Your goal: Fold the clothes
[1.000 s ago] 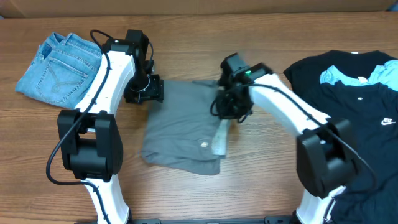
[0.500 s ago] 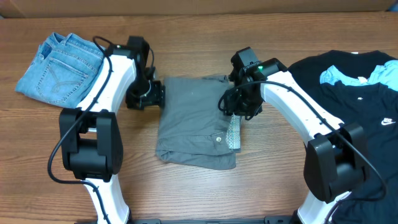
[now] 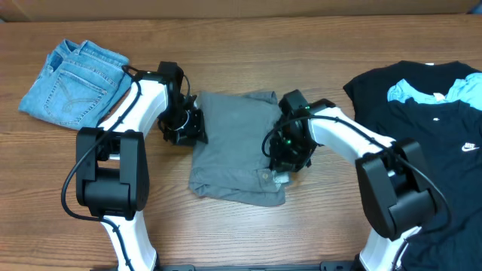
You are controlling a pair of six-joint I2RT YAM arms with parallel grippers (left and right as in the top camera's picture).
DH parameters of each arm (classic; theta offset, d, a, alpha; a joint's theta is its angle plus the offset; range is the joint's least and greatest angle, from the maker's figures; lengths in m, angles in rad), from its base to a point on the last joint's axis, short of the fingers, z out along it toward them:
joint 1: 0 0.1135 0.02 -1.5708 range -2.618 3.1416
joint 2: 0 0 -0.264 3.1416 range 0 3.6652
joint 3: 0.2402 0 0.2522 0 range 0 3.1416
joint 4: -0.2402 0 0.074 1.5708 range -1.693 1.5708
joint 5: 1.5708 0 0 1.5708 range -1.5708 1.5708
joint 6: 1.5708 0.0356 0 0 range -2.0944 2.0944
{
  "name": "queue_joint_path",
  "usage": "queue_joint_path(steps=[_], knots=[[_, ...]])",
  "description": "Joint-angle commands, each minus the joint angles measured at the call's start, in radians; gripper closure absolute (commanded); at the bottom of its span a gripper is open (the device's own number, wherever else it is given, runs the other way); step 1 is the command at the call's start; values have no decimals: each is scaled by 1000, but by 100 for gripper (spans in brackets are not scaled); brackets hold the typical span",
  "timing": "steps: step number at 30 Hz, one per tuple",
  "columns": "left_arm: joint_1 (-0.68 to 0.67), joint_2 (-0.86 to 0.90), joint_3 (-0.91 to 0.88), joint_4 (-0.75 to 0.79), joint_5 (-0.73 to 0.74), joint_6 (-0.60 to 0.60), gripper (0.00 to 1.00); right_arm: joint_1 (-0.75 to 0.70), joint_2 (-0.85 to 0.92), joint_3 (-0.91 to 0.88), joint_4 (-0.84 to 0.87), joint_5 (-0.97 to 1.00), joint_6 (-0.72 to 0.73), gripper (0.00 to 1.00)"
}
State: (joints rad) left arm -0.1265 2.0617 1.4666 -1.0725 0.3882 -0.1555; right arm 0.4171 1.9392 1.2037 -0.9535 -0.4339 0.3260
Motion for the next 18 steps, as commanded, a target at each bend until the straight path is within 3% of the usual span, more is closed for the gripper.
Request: queue_joint_path(steps=[1, 2, 6, 8, 11, 14, 18], knots=[[2, -9, -2, -8, 54, 32, 88, 0, 11, -19, 6, -5, 11, 76], [4, -9, 22, -43, 50, 81, 95, 0, -10, -6, 5, -5, 5, 76], [8, -37, 151, -190, 24, 134, 92, 0, -112, 43, -10, 70, -16, 76], [0, -85, 207, -247, -7, 134, 88, 0, -195, 78, -14, 138, -15, 70], [-29, -174, 211, -260, -19, 116, 80, -3, -284, 112, -13, 193, 1, 64], [-70, -207, 199, -304, -108, 24, 72, -21, -356, 126, -11, 214, 24, 56], [-129, -206, 142, -341, -85, -23, 72, -56, -399, 127, -21, 213, 27, 53]])
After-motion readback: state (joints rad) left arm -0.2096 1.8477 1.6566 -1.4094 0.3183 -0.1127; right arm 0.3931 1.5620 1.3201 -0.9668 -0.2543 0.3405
